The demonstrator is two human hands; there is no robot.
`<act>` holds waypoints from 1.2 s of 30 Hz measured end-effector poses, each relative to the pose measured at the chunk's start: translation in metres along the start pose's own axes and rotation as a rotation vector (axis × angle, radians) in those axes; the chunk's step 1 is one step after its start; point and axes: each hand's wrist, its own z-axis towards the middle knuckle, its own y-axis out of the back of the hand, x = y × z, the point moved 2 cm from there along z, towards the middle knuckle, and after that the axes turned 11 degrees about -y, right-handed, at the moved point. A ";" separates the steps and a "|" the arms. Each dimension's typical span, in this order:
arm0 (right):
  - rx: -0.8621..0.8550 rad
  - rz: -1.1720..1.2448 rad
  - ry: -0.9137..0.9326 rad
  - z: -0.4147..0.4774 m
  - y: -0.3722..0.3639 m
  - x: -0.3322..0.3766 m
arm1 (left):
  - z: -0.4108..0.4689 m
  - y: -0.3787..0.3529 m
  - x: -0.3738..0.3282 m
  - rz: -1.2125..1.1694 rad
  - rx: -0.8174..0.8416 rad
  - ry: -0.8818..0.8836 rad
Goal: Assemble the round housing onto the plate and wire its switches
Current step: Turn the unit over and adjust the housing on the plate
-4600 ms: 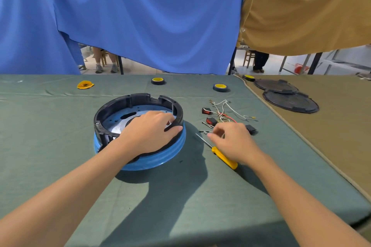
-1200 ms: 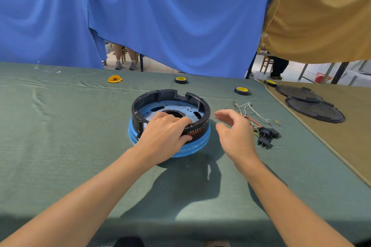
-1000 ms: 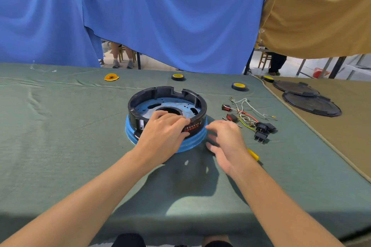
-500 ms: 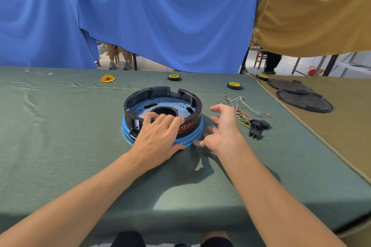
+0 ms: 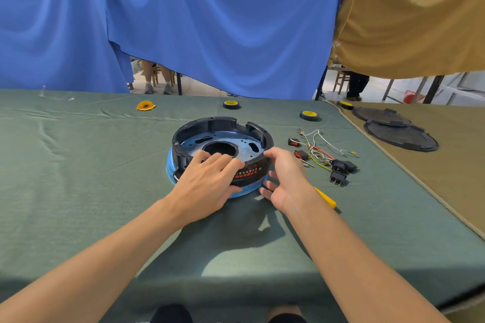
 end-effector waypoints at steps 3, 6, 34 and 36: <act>-0.017 -0.032 0.036 0.004 -0.001 0.000 | 0.002 -0.002 0.003 -0.003 -0.012 0.009; -0.025 -0.071 0.040 0.008 -0.001 0.002 | 0.003 -0.003 0.010 -0.025 -0.017 0.046; -0.331 -0.956 0.623 0.067 -0.009 -0.013 | 0.000 -0.017 0.044 -0.049 0.016 0.100; -0.307 -0.918 0.604 0.066 -0.008 -0.012 | -0.003 -0.017 0.045 -0.044 0.005 0.087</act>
